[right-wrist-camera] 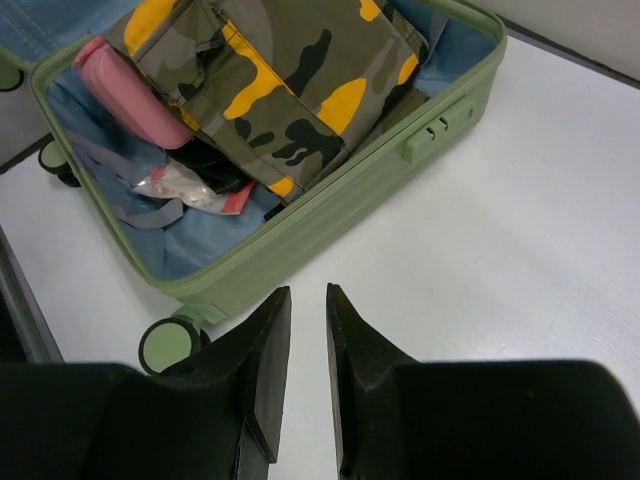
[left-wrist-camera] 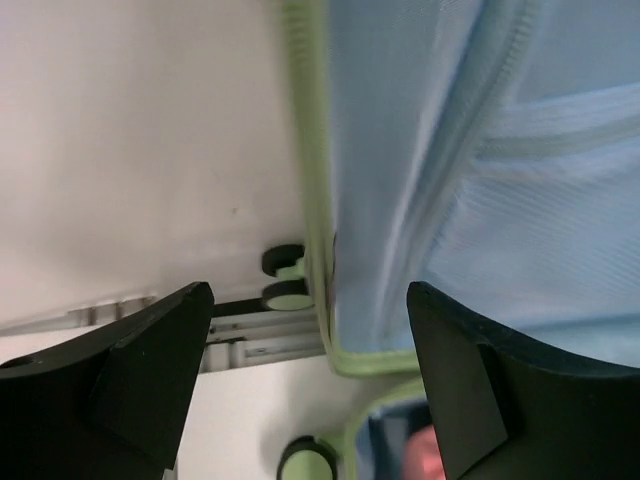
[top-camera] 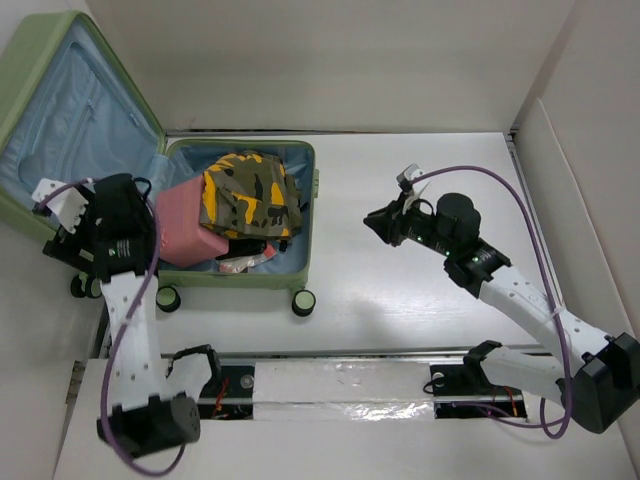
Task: Pack the luggage
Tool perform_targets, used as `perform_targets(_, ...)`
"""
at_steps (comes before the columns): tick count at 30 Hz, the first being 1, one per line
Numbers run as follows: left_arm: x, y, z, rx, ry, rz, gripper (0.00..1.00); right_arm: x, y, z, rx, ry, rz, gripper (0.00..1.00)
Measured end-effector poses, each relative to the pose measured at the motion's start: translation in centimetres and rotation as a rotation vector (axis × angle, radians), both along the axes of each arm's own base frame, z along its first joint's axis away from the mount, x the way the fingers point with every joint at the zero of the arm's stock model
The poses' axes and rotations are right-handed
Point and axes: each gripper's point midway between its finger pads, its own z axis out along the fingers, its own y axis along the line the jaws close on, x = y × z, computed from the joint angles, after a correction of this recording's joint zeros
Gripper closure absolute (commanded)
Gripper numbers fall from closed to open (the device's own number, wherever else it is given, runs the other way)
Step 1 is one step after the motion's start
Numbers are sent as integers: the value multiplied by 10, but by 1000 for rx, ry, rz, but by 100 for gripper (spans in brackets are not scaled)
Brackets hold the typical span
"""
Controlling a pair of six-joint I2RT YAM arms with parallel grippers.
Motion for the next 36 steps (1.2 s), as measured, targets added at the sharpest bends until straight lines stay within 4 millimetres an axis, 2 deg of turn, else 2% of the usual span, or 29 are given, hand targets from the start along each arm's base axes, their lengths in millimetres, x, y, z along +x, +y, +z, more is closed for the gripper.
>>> perform_targets(3, 3, 27, -23, -80, 116, 92, 26, 0, 2, -5, -12, 7, 9, 73)
perform_targets(5, -1, 34, -39, -116, 179, 124, 28, -2, 5, -10, -24, 17, 19, 73)
perform_targets(7, -5, 33, -45, -132, 208, 131, 29, -5, 9, -13, -34, 24, 35, 73)
perform_targets(9, -6, 33, -39, -137, 213, 133, 31, -11, 14, -14, -39, 23, 57, 73)
perform_targets(13, 6, 37, -4, -117, 135, 138, 47, -24, 27, -14, -47, 12, 109, 73)
perform_targets(15, 10, 36, 7, -98, 111, 136, 53, -26, 31, -15, -52, 12, 122, 73)
perform_targets(19, 15, 25, 7, -81, 135, 116, 71, -21, 34, -19, -66, 22, 118, 73)
perform_targets(22, 12, 25, 6, -77, 153, 127, 77, -17, 32, -26, -84, 40, 96, 73)
perform_targets(24, 10, 26, 6, -73, 155, 136, 78, -15, 30, -29, -92, 49, 84, 73)
perform_targets(25, 9, 26, 7, -71, 156, 141, 75, -14, 28, -29, -93, 48, 74, 73)
perform_targets(27, 7, 26, 6, -71, 159, 145, 65, -10, 25, -29, -95, 46, 52, 73)
perform_targets(28, 7, 26, 6, -72, 157, 148, 55, -8, 22, -29, -99, 49, 37, 73)
perform_targets(30, 7, 26, 5, -70, 153, 151, 44, -5, 16, -30, -105, 51, 12, 73)
perform_targets(33, 5, 26, -1, -72, 162, 153, 44, -3, 8, -26, -107, 46, -22, 74)
perform_targets(36, 3, 31, -5, -81, 169, 169, 55, -3, 3, -19, -99, 30, -46, 74)
